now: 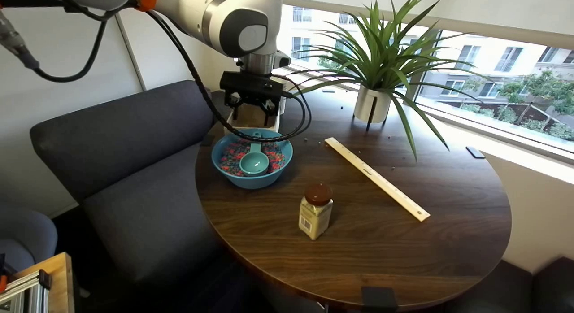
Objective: Put the orange block on the table
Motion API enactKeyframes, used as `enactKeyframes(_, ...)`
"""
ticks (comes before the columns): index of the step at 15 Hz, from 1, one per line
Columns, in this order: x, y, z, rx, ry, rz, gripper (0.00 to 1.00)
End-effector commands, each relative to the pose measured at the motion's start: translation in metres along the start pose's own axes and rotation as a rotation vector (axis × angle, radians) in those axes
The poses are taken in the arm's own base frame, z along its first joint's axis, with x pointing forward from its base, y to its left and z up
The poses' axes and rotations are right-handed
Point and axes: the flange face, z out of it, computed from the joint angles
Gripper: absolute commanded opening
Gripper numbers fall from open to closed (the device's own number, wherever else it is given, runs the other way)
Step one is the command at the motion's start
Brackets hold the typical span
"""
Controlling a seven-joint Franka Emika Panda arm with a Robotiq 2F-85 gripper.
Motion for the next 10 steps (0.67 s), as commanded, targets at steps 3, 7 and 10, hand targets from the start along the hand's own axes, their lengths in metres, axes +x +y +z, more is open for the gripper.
enactKeyframes(3, 0.002, -0.015, -0.012, 0.132, 0.096, 0.051, 0.99)
enactKeyframes(7, 0.001, -0.018, -0.020, 0.155, 0.130, 0.071, 1.00)
enactKeyframes(10, -0.002, -0.020, -0.025, 0.061, 0.120, 0.044, 1.00)
